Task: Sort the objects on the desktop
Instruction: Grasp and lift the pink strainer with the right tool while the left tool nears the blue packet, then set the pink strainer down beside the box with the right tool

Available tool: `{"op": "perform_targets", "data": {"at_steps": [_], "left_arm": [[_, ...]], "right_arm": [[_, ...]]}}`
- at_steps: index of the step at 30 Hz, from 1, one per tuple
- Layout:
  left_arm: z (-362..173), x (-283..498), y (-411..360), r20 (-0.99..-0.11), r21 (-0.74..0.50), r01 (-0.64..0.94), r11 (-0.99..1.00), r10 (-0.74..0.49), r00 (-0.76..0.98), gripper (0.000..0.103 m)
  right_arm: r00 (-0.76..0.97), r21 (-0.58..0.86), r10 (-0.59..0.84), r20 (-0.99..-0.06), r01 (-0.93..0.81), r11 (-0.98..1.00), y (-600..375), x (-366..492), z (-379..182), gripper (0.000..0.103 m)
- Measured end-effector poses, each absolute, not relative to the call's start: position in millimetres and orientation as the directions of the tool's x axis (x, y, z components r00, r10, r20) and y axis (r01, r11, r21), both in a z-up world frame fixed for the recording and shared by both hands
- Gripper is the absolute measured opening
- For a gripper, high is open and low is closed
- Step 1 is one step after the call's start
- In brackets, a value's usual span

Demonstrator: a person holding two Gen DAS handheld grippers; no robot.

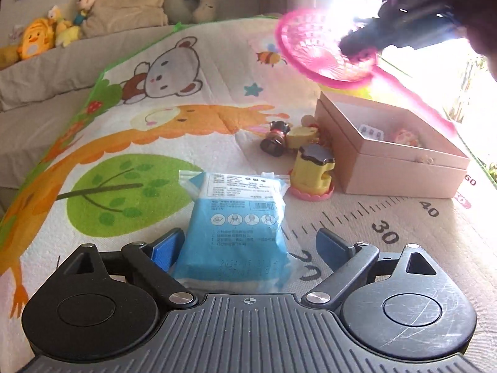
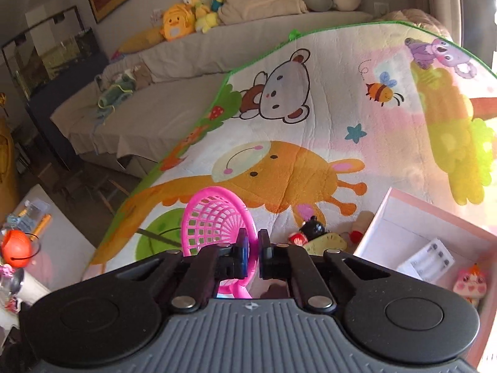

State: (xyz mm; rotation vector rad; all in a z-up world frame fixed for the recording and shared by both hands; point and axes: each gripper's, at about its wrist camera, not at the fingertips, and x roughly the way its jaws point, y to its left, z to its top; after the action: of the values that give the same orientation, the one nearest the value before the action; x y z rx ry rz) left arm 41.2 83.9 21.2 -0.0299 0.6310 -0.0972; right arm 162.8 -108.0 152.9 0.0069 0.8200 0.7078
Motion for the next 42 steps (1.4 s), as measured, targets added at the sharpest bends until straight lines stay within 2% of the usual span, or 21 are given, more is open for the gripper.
{"op": "perform_targets", "data": {"at_steps": [4, 9, 13, 14, 15, 17, 18, 21, 23, 25, 31, 33, 38, 42], "left_arm": [[34.7, 33.0, 71.4, -0.545, -0.029, 0.071, 0.997, -0.075, 0.835, 0.095], [47.7, 27.2, 47.7, -0.524, 0.016, 0.116, 0.993, -0.091, 0.847, 0.095], [56.4, 29.0, 30.3, -0.529, 0.032, 0.170, 0.985, -0.127, 0.839, 0.096], [58.0, 32.5, 26.8, -0.531, 0.029, 0.177, 0.984, -0.135, 0.837, 0.096], [58.7, 37.0, 23.0, -0.528, 0.030, 0.180, 0.983, -0.137, 0.838, 0.096], [55.4, 51.6, 13.5, -0.526, 0.042, 0.174, 0.984, -0.126, 0.841, 0.095], [52.1, 60.6, 9.0, -0.536, 0.045, 0.170, 0.984, -0.120, 0.835, 0.095], [36.8, 90.1, -2.7, -0.577, 0.067, 0.186, 0.980, -0.114, 0.809, 0.087], [26.5, 108.0, -5.0, -0.593, 0.094, 0.174, 0.980, -0.085, 0.801, 0.076], [20.4, 121.6, -1.8, -0.606, 0.091, 0.158, 0.983, -0.071, 0.792, 0.069], [13.3, 138.8, 6.7, -0.631, 0.037, 0.166, 0.985, -0.105, 0.769, 0.049], [13.1, 137.0, 4.6, -0.631, 0.048, 0.163, 0.985, -0.097, 0.770, 0.049], [17.1, 112.2, -0.3, -0.638, 0.053, 0.193, 0.980, -0.116, 0.761, 0.049], [18.3, 69.1, -3.5, -0.654, 0.021, 0.256, 0.967, -0.180, 0.734, 0.049]], "right_arm": [[0.431, 0.317, 0.568, -0.701, -0.525, 0.790, -154.3, 125.5, 130.0, 0.006], [0.427, 0.375, 0.497, -0.755, -0.341, 0.862, -207.8, 111.3, 66.9, 0.007], [0.531, 0.299, 0.410, -0.742, -0.286, 0.911, -234.0, 96.2, 44.6, 0.012], [0.561, 0.269, 0.390, -0.730, -0.289, 0.919, -236.9, 91.5, 43.8, 0.018], [0.596, 0.240, 0.370, -0.713, -0.288, 0.927, -241.1, 85.3, 41.8, 0.032], [0.642, 0.222, 0.350, -0.682, -0.275, 0.935, -249.5, 77.8, 38.8, 0.050], [0.653, 0.222, 0.348, -0.673, -0.270, 0.937, -252.9, 75.4, 36.7, 0.054], [0.663, 0.230, 0.345, -0.665, -0.257, 0.939, -263.4, 70.8, 28.2, 0.054], [0.674, 0.226, 0.335, -0.658, -0.247, 0.942, -269.1, 66.2, 23.1, 0.055], [0.691, 0.219, 0.321, -0.648, -0.235, 0.947, -273.6, 62.5, 18.5, 0.057], [0.723, 0.222, 0.321, -0.612, -0.232, 0.947, -278.3, 55.4, 6.7, 0.071], [0.728, 0.196, 0.314, -0.609, -0.245, 0.950, -272.3, 53.9, 5.5, 0.077], [0.729, 0.194, 0.315, -0.608, -0.248, 0.949, -272.4, 54.4, 5.7, 0.078], [0.734, 0.191, 0.308, -0.605, -0.242, 0.951, -272.5, 53.4, 5.3, 0.079]]}}
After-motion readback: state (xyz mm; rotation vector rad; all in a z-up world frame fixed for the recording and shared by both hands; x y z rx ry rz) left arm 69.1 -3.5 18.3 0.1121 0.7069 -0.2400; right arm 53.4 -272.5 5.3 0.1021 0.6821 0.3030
